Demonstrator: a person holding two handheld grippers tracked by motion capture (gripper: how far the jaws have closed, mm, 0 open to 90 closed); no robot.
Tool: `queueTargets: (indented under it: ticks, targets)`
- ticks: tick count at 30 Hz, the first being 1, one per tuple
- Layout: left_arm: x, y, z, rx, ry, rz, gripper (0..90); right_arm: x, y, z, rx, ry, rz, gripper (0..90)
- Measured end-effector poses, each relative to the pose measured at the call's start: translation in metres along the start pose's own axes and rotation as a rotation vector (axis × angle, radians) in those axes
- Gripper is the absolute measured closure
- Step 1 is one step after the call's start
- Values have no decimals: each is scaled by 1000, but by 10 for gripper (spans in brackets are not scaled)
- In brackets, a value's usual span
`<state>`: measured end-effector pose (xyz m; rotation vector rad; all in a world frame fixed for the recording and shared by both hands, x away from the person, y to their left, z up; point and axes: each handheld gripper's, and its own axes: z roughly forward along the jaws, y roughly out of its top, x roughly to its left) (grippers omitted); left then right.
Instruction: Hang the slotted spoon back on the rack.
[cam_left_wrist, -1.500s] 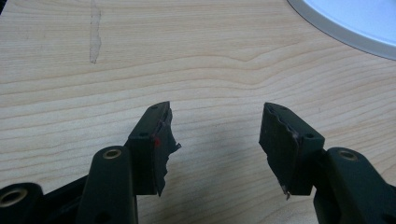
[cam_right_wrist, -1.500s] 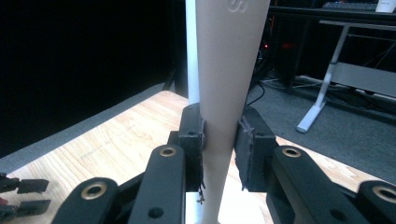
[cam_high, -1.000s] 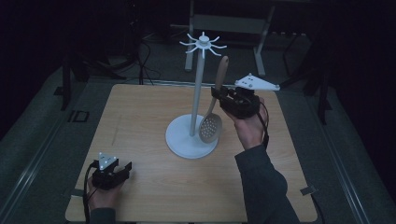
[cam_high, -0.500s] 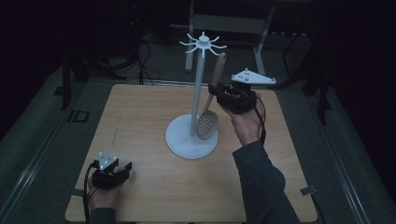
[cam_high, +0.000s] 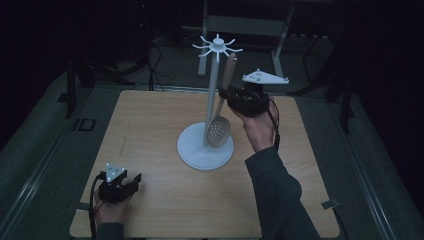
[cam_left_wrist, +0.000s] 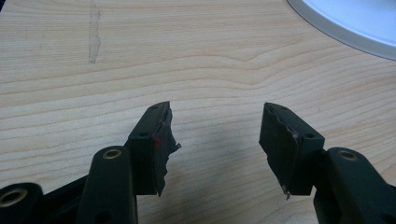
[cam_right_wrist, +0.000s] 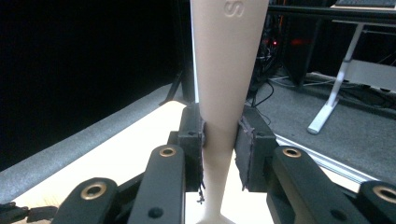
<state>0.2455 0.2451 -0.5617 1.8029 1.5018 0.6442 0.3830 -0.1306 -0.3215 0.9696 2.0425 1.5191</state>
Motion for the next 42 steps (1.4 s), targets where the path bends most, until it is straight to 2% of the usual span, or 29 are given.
queueTargets:
  ticks: [7, 14, 18, 27, 35, 39, 42]
  targets:
    - [0, 0, -1, -6, 2, -7, 441, 4, 2, 9, 19, -3, -8, 737]
    - [1, 0, -1, -9, 1, -8, 441, 2, 0, 8, 12, -10, -2, 728]
    - [1, 0, -1, -7, 2, -7, 441, -2, -4, 6, 12, -18, 17, 658]
    - [1, 0, -1, -7, 3, -6, 441, -10, -20, -4, 13, -60, 25, 547]
    - [0, 0, -1, -4, 3, -3, 440, -21, -48, -27, 17, -88, 46, 515]
    - [0, 0, -1, -4, 3, -2, 440, -33, -70, -36, 52, -121, 55, 507]
    - [0, 0, 0, 1, 3, -2, 440, -44, -94, -40, 105, -144, 87, 490]
